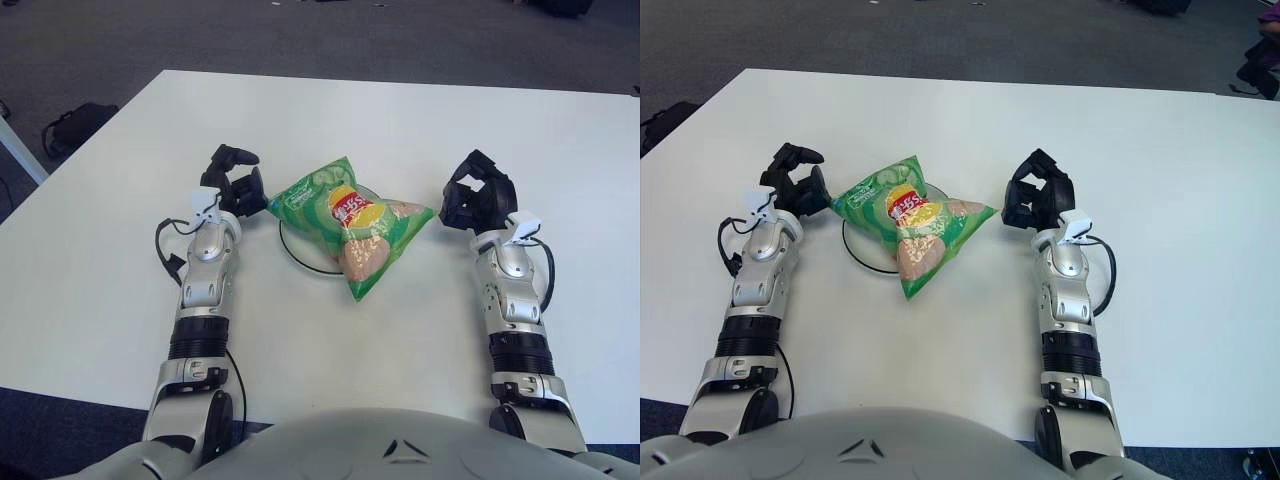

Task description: Put the snack into the plate.

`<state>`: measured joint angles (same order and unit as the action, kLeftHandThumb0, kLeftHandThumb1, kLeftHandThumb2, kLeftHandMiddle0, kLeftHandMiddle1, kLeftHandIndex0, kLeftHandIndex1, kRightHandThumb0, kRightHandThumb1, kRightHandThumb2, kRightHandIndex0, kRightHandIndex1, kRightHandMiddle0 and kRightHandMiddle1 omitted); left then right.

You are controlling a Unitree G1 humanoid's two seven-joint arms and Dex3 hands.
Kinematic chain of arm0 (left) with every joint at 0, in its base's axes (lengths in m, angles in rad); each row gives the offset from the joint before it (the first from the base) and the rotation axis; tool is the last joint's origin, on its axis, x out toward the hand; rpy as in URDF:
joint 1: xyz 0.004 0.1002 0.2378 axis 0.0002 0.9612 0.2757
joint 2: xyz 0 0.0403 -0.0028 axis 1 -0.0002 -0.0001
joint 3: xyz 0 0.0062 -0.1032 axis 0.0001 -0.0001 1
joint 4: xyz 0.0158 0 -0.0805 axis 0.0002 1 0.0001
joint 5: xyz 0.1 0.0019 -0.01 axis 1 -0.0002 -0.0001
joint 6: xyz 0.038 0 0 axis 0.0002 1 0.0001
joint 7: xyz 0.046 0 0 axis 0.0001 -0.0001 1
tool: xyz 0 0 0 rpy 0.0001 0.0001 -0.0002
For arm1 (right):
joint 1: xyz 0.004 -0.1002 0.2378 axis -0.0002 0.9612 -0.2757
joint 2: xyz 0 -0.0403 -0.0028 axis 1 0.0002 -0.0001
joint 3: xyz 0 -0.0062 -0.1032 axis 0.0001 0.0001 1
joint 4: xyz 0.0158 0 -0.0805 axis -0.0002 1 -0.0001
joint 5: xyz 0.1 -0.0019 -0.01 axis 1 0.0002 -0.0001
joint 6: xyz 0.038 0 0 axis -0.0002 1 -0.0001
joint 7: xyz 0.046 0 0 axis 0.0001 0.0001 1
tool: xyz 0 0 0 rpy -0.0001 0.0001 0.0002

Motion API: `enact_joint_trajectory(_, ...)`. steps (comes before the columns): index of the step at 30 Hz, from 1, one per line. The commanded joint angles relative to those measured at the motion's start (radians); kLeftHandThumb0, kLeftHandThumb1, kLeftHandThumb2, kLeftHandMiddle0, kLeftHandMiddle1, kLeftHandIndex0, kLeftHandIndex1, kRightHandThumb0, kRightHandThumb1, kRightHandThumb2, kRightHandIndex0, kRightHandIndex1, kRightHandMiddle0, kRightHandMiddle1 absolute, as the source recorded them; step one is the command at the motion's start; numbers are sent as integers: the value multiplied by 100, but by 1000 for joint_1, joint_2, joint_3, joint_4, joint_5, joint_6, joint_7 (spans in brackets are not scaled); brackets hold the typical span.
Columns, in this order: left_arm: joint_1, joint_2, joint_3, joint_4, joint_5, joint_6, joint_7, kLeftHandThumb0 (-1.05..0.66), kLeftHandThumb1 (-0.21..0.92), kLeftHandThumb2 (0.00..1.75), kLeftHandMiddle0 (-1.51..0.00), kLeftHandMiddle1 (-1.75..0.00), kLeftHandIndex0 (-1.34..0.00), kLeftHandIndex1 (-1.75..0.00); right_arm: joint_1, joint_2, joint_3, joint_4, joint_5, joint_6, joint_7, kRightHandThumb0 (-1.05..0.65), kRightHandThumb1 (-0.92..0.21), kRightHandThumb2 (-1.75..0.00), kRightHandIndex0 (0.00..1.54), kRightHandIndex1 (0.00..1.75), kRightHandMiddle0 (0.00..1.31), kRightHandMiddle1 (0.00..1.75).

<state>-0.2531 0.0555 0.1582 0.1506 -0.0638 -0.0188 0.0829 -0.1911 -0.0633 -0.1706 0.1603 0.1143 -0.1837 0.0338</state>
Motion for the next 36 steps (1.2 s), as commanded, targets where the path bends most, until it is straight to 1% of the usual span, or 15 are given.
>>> enact_joint_trajectory(1,11,-8,5,-1,-1,0,10,-45,40,121,-116,-175,-55,-175,64,23,-12,56,27,-11,8,-53,-21,-145,126,175,71,175)
enact_joint_trajectory(7,13,-7,2,-4,3,0,14,-45,39,122,-116,-175,-55,-175,65,22,-11,49,44,15,14,-53,-20,-145,126,175,71,175)
enact_joint_trajectory(9,14,-6,2,-5,4,-1,15,-45,39,122,-116,-175,-55,-175,67,21,-10,42,53,36,18,-53,-21,-145,126,175,71,175)
enact_joint_trajectory(13,14,-7,0,-5,5,0,15,-46,39,122,-117,-175,-55,-175,70,19,-10,21,64,88,20,-52,-22,-143,126,175,69,175)
enact_joint_trajectory(24,14,-7,1,-4,-9,3,4,-45,39,122,-116,-175,-55,-175,77,20,-6,-55,49,255,-29,-50,-27,-137,126,175,65,175)
enact_joint_trajectory(33,15,-6,-3,2,-11,-9,-6,-45,40,121,-116,-175,-55,-175,82,12,4,-102,40,349,-45,-49,-29,-135,125,175,64,175)
enact_joint_trajectory(36,17,-7,-4,1,-10,-10,-6,-45,40,121,-116,-175,-54,-175,83,9,5,-112,38,368,-47,-49,-29,-135,125,175,64,175)
